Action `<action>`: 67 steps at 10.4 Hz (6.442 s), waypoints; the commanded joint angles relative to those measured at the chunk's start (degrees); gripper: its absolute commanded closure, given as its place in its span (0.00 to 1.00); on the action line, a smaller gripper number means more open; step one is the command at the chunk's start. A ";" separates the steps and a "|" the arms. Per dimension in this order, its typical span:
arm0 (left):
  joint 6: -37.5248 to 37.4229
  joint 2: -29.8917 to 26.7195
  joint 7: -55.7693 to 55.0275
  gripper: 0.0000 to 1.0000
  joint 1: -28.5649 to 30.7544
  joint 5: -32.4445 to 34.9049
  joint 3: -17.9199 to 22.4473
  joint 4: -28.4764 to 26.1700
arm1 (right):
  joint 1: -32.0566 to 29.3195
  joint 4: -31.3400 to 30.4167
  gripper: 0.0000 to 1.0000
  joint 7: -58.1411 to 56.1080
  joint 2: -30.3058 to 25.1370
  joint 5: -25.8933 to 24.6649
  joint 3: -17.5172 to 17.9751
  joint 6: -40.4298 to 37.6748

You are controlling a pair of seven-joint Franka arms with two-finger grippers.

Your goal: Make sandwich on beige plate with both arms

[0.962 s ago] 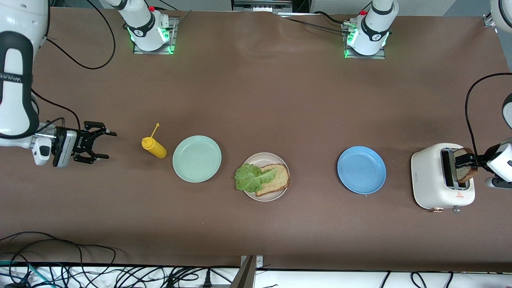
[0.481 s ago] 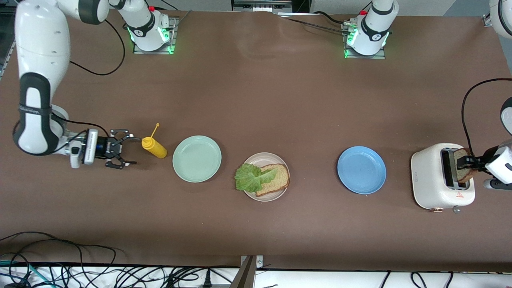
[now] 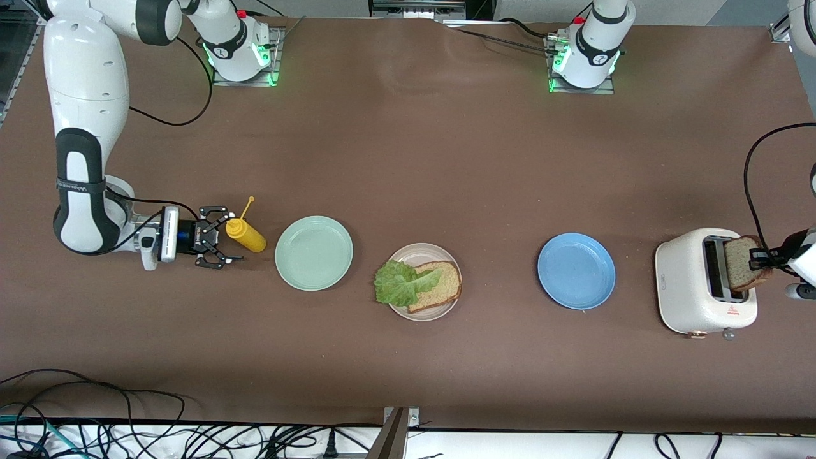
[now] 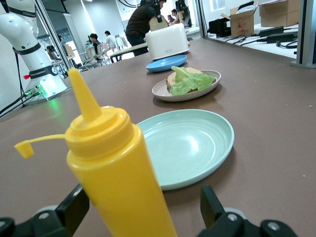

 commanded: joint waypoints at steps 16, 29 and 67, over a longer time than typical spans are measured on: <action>-16.21 0.14 -4.46 1.00 -1.43 -5.87 -0.79 17.90 | 7.56 34.98 1.00 57.64 -0.17 -34.92 -0.97 10.49; -16.74 0.76 -9.03 1.00 -1.17 -30.31 -0.44 15.27 | 44.74 36.59 1.00 92.40 4.92 -104.52 -0.62 32.66; 19.37 16.65 -9.04 1.00 -38.07 -90.87 -3.43 2.17 | -6.22 23.14 1.00 0.39 11.52 2.22 1.48 -12.96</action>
